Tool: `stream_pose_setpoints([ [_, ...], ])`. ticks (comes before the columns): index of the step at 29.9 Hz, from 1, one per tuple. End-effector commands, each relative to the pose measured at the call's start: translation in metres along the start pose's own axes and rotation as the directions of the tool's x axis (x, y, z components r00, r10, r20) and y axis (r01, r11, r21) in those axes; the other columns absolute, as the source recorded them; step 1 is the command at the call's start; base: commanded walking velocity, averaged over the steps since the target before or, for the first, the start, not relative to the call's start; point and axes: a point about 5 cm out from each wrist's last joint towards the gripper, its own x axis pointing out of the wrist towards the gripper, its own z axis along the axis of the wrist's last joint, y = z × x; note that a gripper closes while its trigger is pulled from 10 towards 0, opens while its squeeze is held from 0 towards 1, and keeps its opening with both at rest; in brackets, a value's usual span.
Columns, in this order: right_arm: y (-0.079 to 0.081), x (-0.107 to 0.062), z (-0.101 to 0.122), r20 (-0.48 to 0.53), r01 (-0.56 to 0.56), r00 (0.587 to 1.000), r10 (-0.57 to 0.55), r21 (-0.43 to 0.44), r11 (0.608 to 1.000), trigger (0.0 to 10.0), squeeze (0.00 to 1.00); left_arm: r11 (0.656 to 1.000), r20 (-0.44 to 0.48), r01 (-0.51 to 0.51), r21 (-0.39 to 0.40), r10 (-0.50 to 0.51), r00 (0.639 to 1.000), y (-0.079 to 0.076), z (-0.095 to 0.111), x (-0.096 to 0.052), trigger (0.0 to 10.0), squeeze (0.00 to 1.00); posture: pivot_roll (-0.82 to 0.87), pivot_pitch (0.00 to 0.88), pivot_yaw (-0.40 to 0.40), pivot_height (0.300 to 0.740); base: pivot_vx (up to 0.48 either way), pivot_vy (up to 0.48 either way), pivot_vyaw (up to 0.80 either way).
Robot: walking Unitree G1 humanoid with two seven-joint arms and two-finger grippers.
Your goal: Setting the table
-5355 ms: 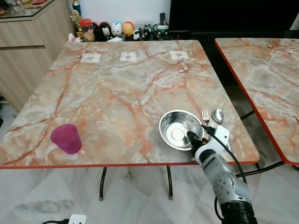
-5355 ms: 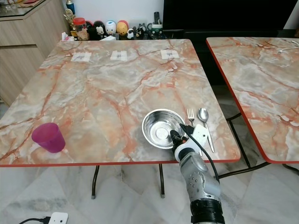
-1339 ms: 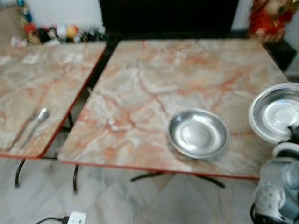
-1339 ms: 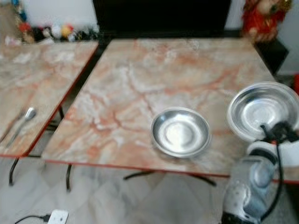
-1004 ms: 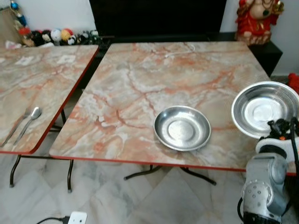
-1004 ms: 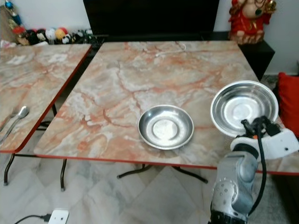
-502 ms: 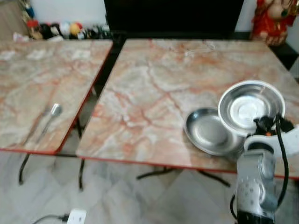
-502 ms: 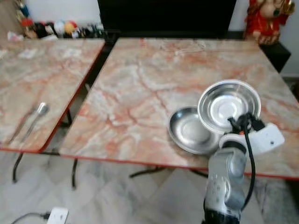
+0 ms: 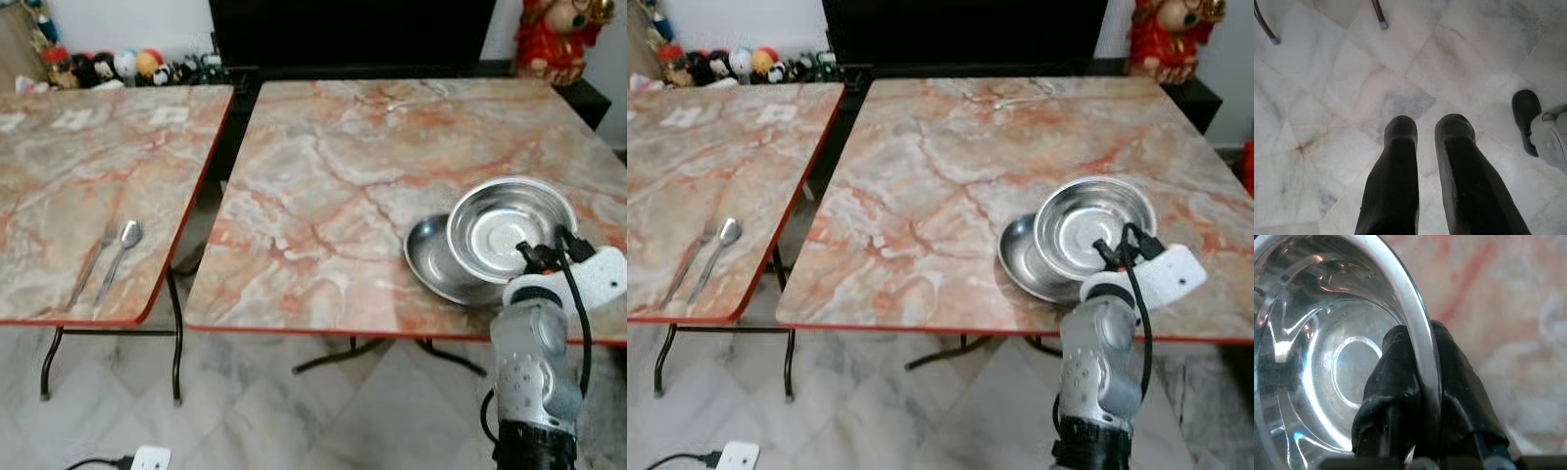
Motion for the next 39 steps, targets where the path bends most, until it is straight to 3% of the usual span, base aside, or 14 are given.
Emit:
stream_pose_setpoints([
  [1,0.010,0.002,-0.002,-0.049,-0.009,0.999,0.011,0.033,0.999,10.0,0.00,1.000,-0.029,0.000,-0.009,0.000,1.000,0.002,-0.007,-0.002,10.0,0.00,-0.11,0.069,0.052,0.740,0.000,0.000,0.00],
  [9,0.020,0.010,-0.009,-0.128,-0.018,0.991,0.028,0.076,0.997,10.0,0.00,1.000,-0.025,0.004,-0.002,-0.004,1.000,-0.002,-0.004,0.000,10.0,0.00,-0.11,0.074,0.059,0.740,0.000,0.000,0.00],
  [14,0.022,0.014,-0.016,-0.159,0.005,0.987,0.000,0.030,1.000,10.0,0.00,1.000,-0.026,0.006,0.001,-0.006,1.000,-0.004,-0.003,0.000,10.0,0.00,-0.11,0.077,0.062,0.740,0.000,0.000,0.00],
  [18,0.024,0.015,-0.023,-0.198,-0.009,0.980,0.017,0.044,0.999,10.0,0.00,1.000,-0.026,0.006,0.003,-0.006,1.000,-0.005,-0.002,0.000,10.0,0.00,-0.11,0.076,0.065,0.740,0.000,0.000,0.00],
  [34,0.022,0.028,-0.021,-0.162,0.065,0.985,-0.059,0.032,0.997,10.0,0.00,1.000,-0.014,0.003,-0.002,-0.003,1.000,-0.002,0.001,0.001,10.0,0.00,-0.09,0.077,0.066,0.740,0.000,0.000,0.00],
  [35,0.022,0.029,-0.022,-0.165,0.071,0.984,-0.065,0.029,0.997,10.0,0.02,1.000,-0.013,0.002,-0.002,-0.002,1.000,-0.001,0.001,0.001,10.0,0.00,-0.09,0.077,0.067,0.740,0.000,0.000,0.00],
  [36,0.022,0.029,-0.023,-0.165,0.072,0.984,-0.067,0.027,0.997,10.0,0.17,1.000,-0.013,0.001,-0.002,-0.001,1.000,-0.001,0.001,0.001,10.0,0.00,-0.09,0.078,0.066,0.740,0.000,0.000,0.00],
  [37,0.022,0.029,-0.023,-0.165,0.072,0.984,-0.067,0.027,0.997,10.0,0.17,1.000,-0.013,0.001,-0.002,-0.001,1.000,-0.001,0.001,0.001,10.0,0.00,-0.09,0.078,0.066,0.740,0.000,0.000,0.00],
  [38,0.021,0.029,-0.024,-0.163,0.082,0.984,-0.077,0.025,0.996,10.0,0.38,1.000,-0.013,0.000,-0.003,0.000,1.000,-0.001,0.001,0.001,10.0,0.00,-0.09,0.078,0.067,0.740,0.000,0.000,0.00],
  [39,0.021,0.029,-0.024,-0.163,0.086,0.983,-0.081,0.023,0.996,10.0,0.38,1.000,-0.013,-0.001,-0.003,0.001,1.000,-0.001,0.000,0.001,10.0,0.00,-0.09,0.078,0.067,0.740,0.000,0.000,0.00],
])
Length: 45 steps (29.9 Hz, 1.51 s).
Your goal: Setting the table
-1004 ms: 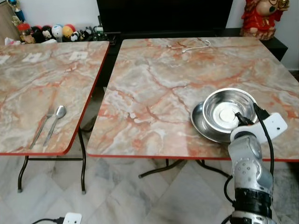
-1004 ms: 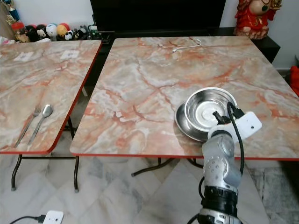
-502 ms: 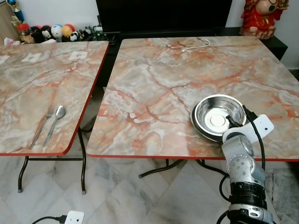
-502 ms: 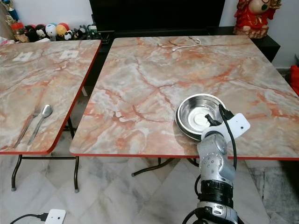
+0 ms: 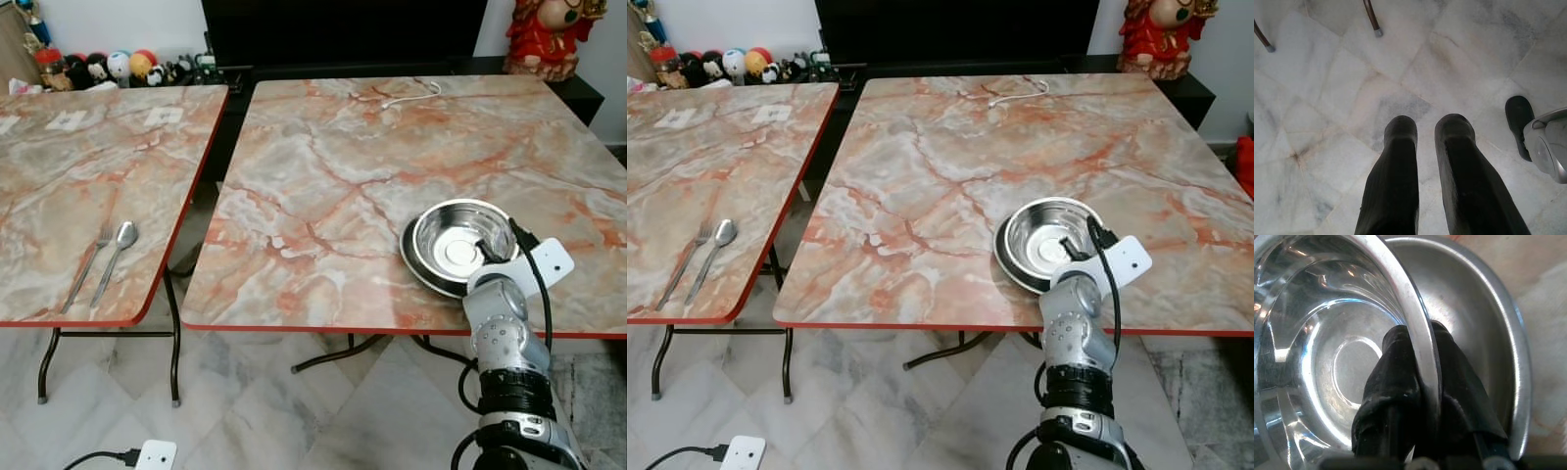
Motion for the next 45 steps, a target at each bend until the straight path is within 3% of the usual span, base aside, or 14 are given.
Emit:
stream_pose_setpoints([
  [1,0.003,0.001,0.002,0.009,0.005,1.000,-0.005,0.005,1.000,10.0,0.38,1.000,-0.029,-0.012,-0.002,0.012,1.000,0.005,-0.008,-0.002,10.0,0.00,-0.09,0.078,0.067,0.740,0.000,0.000,0.00],
  [9,0.003,0.001,-0.001,0.003,0.006,1.000,-0.006,0.000,1.000,10.0,0.24,1.000,-0.026,-0.014,-0.001,0.014,1.000,0.008,-0.008,-0.003,10.0,0.00,-0.08,0.074,0.068,0.740,0.000,0.000,0.00],
  [10,0.004,0.001,-0.001,0.005,0.004,1.000,-0.004,0.002,1.000,10.0,0.29,1.000,-0.024,-0.014,0.000,0.014,1.000,0.008,-0.008,-0.003,10.0,0.00,-0.08,0.073,0.067,0.740,0.000,0.000,0.00],
  [11,0.004,0.001,-0.001,0.006,-0.003,1.000,0.003,0.005,1.000,10.0,0.42,1.000,-0.024,-0.014,0.000,0.014,1.000,0.008,-0.008,-0.003,10.0,0.00,-0.08,0.073,0.067,0.740,0.000,0.000,0.00],
  [12,0.005,0.001,-0.002,0.005,-0.008,1.000,0.008,0.007,1.000,10.0,1.00,1.000,-0.022,-0.015,0.001,0.015,1.000,0.008,-0.008,-0.003,10.0,0.00,-0.08,0.073,0.066,0.740,0.000,0.000,0.00],
  [15,0.006,0.001,-0.003,0.001,-0.009,1.000,0.009,0.004,1.000,10.0,1.00,1.000,-0.022,-0.015,0.003,0.015,1.000,0.007,-0.008,-0.003,10.0,0.00,-0.08,0.073,0.066,0.740,0.000,0.000,0.00],
  [16,0.006,0.001,-0.003,0.001,-0.006,1.000,0.006,0.003,1.000,10.0,0.98,1.000,-0.023,-0.015,0.003,0.015,1.000,0.007,-0.008,-0.003,10.0,0.00,-0.08,0.071,0.066,0.740,0.000,0.000,0.00],
  [17,0.006,0.001,-0.003,0.001,-0.002,1.000,0.002,0.003,1.000,10.0,0.00,1.000,-0.024,-0.016,0.003,0.016,1.000,0.007,-0.009,-0.003,10.0,0.00,-0.08,0.070,0.067,0.740,0.000,0.000,0.00],
  [35,0.012,-0.001,-0.003,-0.002,-0.022,1.000,0.022,0.020,1.000,10.0,0.00,1.000,-0.029,-0.017,0.006,0.018,0.999,0.003,-0.008,-0.002,10.0,0.00,-0.08,0.061,0.069,0.740,0.000,0.000,0.00],
  [36,0.014,-0.002,-0.002,0.000,-0.028,1.000,0.028,0.024,0.999,10.0,0.72,1.000,-0.028,-0.021,0.005,0.021,0.999,0.005,-0.008,-0.002,10.0,0.00,-0.08,0.061,0.070,0.740,0.000,0.000,0.00],
  [38,0.016,-0.003,-0.001,0.003,-0.031,1.000,0.031,0.027,0.999,10.0,0.65,1.000,-0.027,-0.023,0.004,0.023,0.999,0.008,-0.008,-0.003,10.0,0.00,-0.08,0.059,0.070,0.740,0.000,0.000,0.00],
  [39,0.016,-0.003,0.000,0.005,-0.032,0.999,0.032,0.028,0.999,10.0,0.49,1.000,-0.027,-0.024,0.004,0.024,0.999,0.008,-0.008,-0.003,10.0,0.00,-0.08,0.059,0.071,0.740,0.000,0.000,0.00],
  [40,0.017,-0.004,0.001,0.011,-0.032,0.999,0.032,0.031,0.999,10.0,0.02,1.000,-0.026,-0.025,0.004,0.025,0.999,0.009,-0.008,-0.003,10.0,0.00,-0.08,0.058,0.071,0.740,0.000,0.000,0.00],
  [45,0.019,-0.008,0.005,0.024,-0.031,0.999,0.030,0.046,0.998,10.0,0.00,1.000,-0.023,-0.026,0.004,0.026,0.999,0.009,-0.007,-0.002,10.0,0.00,-0.08,0.053,0.071,0.740,0.000,0.000,0.00],
])
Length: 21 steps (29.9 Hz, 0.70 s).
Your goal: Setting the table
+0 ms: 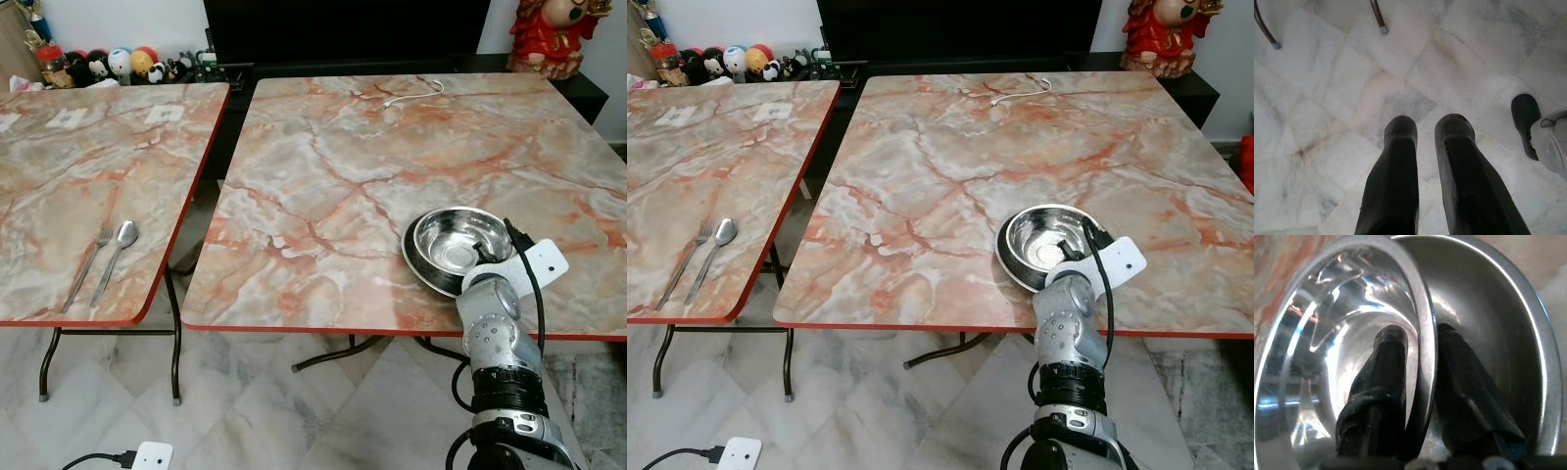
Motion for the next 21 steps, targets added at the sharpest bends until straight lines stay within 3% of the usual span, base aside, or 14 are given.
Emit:
stream_pose_setpoints([
  [1,0.010,-0.006,0.006,0.017,-0.023,1.000,0.023,0.019,1.000,10.0,0.00,1.000,-0.020,-0.009,-0.001,0.009,1.000,0.004,-0.004,-0.001,10.0,0.00,-0.08,0.053,0.071,0.740,0.000,0.000,0.00],
  [5,0.012,-0.009,0.006,0.012,-0.044,0.999,0.043,0.024,0.999,10.0,0.01,1.000,-0.009,-0.009,-0.001,0.009,1.000,0.002,0.002,0.001,10.0,0.00,-0.08,0.051,0.069,0.740,0.000,0.000,0.00],
  [6,0.013,-0.010,0.006,0.014,-0.051,0.999,0.051,0.023,0.998,10.0,0.22,1.000,-0.006,-0.008,-0.001,0.008,1.000,0.002,0.004,0.002,10.0,0.00,-0.08,0.050,0.070,0.740,0.000,0.000,0.00],
  [7,0.014,-0.011,0.007,0.016,-0.055,0.998,0.055,0.021,0.998,10.0,0.23,1.000,-0.005,-0.008,-0.001,0.008,1.000,0.002,0.004,0.002,10.0,0.00,-0.08,0.050,0.070,0.740,0.000,0.000,0.00],
  [8,0.013,-0.013,0.008,0.017,-0.051,0.999,0.050,0.021,0.999,10.0,0.13,1.000,-0.002,-0.007,-0.002,0.007,1.000,0.001,0.005,0.002,10.0,0.00,-0.08,0.048,0.068,0.740,0.000,0.000,0.00],
  [9,0.013,-0.013,0.008,0.017,-0.051,0.999,0.050,0.021,0.999,10.0,0.13,1.000,-0.002,-0.007,-0.002,0.007,1.000,0.001,0.005,0.002,10.0,0.00,-0.08,0.048,0.068,0.740,0.000,0.000,0.00],
  [10,0.011,-0.016,0.008,0.019,-0.036,0.999,0.035,0.020,0.999,10.0,0.00,1.000,0.000,-0.007,-0.003,0.007,1.000,0.001,0.006,0.002,10.0,0.00,-0.08,0.047,0.068,0.740,0.000,0.000,0.00],
  [21,-0.016,-0.015,0.022,0.140,0.092,0.986,-0.088,-0.027,0.995,10.0,0.00,1.000,0.008,0.001,-0.003,-0.001,1.000,0.000,0.005,0.002,10.0,0.00,-0.08,0.041,0.068,0.740,0.000,0.000,0.00],
])
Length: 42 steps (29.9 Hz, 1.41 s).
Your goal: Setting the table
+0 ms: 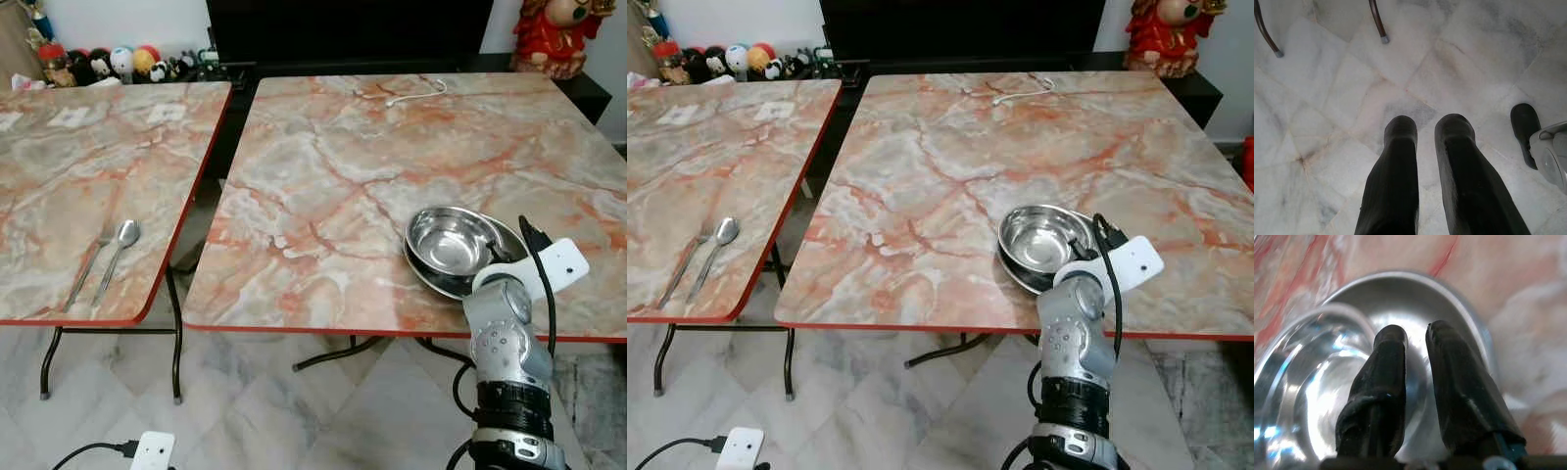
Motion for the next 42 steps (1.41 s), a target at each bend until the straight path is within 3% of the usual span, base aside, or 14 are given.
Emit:
stream_pose_setpoints([
  [1,-0.005,0.000,0.006,0.051,0.021,0.998,-0.020,-0.027,0.999,10.0,0.00,1.000,-0.021,0.001,-0.004,-0.001,1.000,0.000,-0.007,-0.002,10.0,0.00,-0.08,0.041,0.068,0.740,0.000,0.000,0.00],
  [6,-0.001,0.002,0.012,0.086,-0.021,0.996,0.023,-0.029,0.999,10.0,0.00,1.000,-0.022,-0.001,-0.006,0.001,1.000,0.000,-0.008,-0.002,10.0,0.00,-0.08,0.040,0.067,0.740,0.000,0.000,0.00],
  [8,0.017,0.000,0.019,0.130,-0.164,0.977,0.168,-0.039,0.986,10.0,0.00,1.000,-0.023,-0.002,-0.008,0.002,1.000,-0.001,-0.009,-0.003,10.0,0.00,-0.08,0.042,0.068,0.740,0.000,0.000,0.00],
  [9,0.017,0.000,0.019,0.130,-0.164,0.977,0.168,-0.039,0.986,10.0,0.00,1.000,-0.023,-0.002,-0.008,0.002,1.000,-0.001,-0.009,-0.003,10.0,0.00,-0.08,0.042,0.068,0.740,0.000,0.000,0.00],
  [11,0.037,-0.004,0.018,0.108,-0.324,0.937,0.333,-0.088,0.942,10.0,0.00,1.000,-0.023,-0.002,-0.006,0.002,1.000,0.000,-0.009,-0.003,10.0,0.00,-0.08,0.044,0.069,0.740,0.000,0.000,0.00],
  [12,0.037,-0.004,0.018,0.108,-0.324,0.937,0.333,-0.088,0.942,10.0,0.00,1.000,-0.023,-0.002,-0.006,0.002,1.000,0.000,-0.009,-0.003,10.0,0.00,-0.08,0.044,0.069,0.740,0.000,0.000,0.00],
  [14,0.048,-0.005,0.010,0.042,-0.411,0.907,0.419,-0.120,0.904,10.0,0.00,1.000,-0.024,-0.001,-0.004,0.001,1.000,0.000,-0.009,-0.003,10.0,0.00,-0.08,0.044,0.069,0.740,0.000,0.000,0.00],
  [18,0.049,-0.002,-0.002,-0.049,-0.425,0.905,0.422,-0.122,0.897,10.0,0.00,1.000,-0.022,-0.001,-0.003,0.000,1.000,0.000,-0.009,-0.003,10.0,0.00,-0.08,0.044,0.069,0.740,0.000,0.000,0.00],
  [20,0.046,0.005,-0.012,-0.116,-0.383,0.922,0.370,-0.129,0.915,10.0,0.00,1.000,-0.022,0.000,-0.003,0.000,1.000,0.002,-0.009,-0.003,10.0,0.00,-0.07,0.043,0.070,0.740,0.000,0.000,0.00],
  [30,0.031,0.022,-0.005,-0.089,-0.256,0.965,0.246,-0.124,0.959,10.0,0.00,1.000,-0.025,-0.004,-0.003,0.003,1.000,0.005,-0.009,-0.003,10.0,0.00,-0.07,0.043,0.074,0.740,0.000,0.000,0.00],
  [42,0.037,0.027,-0.001,-0.095,-0.249,0.966,0.240,-0.095,0.964,10.0,0.00,1.000,-0.031,0.000,-0.003,0.000,1.000,0.002,-0.011,-0.004,10.0,0.00,-0.06,0.042,0.073,0.740,0.000,0.000,0.00],
])
